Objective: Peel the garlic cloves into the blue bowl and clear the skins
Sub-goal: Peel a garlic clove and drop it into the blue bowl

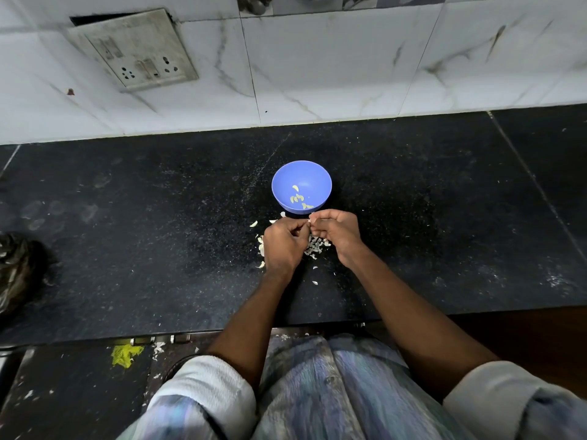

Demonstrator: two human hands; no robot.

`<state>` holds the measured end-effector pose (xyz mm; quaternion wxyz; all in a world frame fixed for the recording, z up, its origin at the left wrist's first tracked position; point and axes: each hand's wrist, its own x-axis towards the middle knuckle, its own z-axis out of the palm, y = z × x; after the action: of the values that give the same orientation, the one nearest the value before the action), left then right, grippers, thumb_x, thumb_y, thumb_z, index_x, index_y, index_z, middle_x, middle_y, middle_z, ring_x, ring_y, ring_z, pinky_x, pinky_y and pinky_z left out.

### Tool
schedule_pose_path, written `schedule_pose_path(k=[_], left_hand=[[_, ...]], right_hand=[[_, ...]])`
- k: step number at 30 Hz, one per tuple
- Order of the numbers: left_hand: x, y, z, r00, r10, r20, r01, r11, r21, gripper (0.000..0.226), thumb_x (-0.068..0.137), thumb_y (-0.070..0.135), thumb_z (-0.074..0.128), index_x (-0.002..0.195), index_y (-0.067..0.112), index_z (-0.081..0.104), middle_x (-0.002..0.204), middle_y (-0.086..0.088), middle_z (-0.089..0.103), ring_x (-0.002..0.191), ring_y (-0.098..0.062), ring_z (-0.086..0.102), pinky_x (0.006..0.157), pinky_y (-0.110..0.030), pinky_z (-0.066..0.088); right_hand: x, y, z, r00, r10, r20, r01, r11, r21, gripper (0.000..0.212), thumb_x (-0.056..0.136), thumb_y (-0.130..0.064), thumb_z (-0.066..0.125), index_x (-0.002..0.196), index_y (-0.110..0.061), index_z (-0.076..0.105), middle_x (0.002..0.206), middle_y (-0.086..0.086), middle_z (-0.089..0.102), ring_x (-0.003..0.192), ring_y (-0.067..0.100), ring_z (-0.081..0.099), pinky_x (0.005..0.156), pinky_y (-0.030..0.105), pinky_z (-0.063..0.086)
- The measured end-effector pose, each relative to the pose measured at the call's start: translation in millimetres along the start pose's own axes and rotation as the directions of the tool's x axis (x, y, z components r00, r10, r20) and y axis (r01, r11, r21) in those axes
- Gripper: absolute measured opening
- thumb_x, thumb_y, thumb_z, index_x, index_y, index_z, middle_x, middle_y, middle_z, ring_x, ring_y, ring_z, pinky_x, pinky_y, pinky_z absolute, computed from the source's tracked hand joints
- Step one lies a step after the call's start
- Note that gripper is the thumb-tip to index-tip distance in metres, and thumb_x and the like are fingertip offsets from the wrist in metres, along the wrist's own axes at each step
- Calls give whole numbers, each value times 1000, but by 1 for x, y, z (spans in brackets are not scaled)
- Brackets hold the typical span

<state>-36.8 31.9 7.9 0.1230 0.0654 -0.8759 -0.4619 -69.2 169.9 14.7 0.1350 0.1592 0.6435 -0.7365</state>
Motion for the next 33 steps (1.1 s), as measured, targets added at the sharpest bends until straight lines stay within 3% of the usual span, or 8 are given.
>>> schedule_pose_path(k=[5,12,20,28,33], left_hand=[[1,-1,0,1000,11,8,-11,1000,-20,11,87,25,77,92,21,86,78,4,77,68,-14,68,66,-38,57],[1,6,-3,993,116,29,-119,987,106,8,89,22,76,91,19,83,85,1,76,70,-17,67,64,-35,56],[1,3,-4,992,110,56,-118,980,163,11,91,26,73,86,20,81,78,0,74,66,-20,63,60,-38,53],[-1,0,-6,993,106,53,-112,986,124,8,89,20,76,87,16,83,78,-2,74,67,-21,66,61,-39,55],[-1,-1,-5,994,95,47,-100,989,107,11,86,22,75,80,16,82,75,1,72,63,-18,64,59,-39,55]], right_hand=[[0,1,-2,1000,-17,13,17,1000,-9,17,90,3,72,107,6,73,89,17,76,78,19,71,75,26,61],[-5,-2,-3,998,-54,38,54,999,1,19,91,4,71,109,7,73,101,23,76,89,24,75,83,31,62],[-5,-4,-5,1000,-8,24,7,999,40,16,89,1,75,105,2,76,93,16,77,81,19,72,85,31,62],[-6,-5,-5,999,21,29,-21,1000,-7,18,89,-2,75,107,1,75,95,15,78,79,17,74,74,30,62],[-8,-6,-5,998,30,58,-33,999,40,22,90,3,73,111,7,72,96,17,77,82,19,76,75,29,62]])
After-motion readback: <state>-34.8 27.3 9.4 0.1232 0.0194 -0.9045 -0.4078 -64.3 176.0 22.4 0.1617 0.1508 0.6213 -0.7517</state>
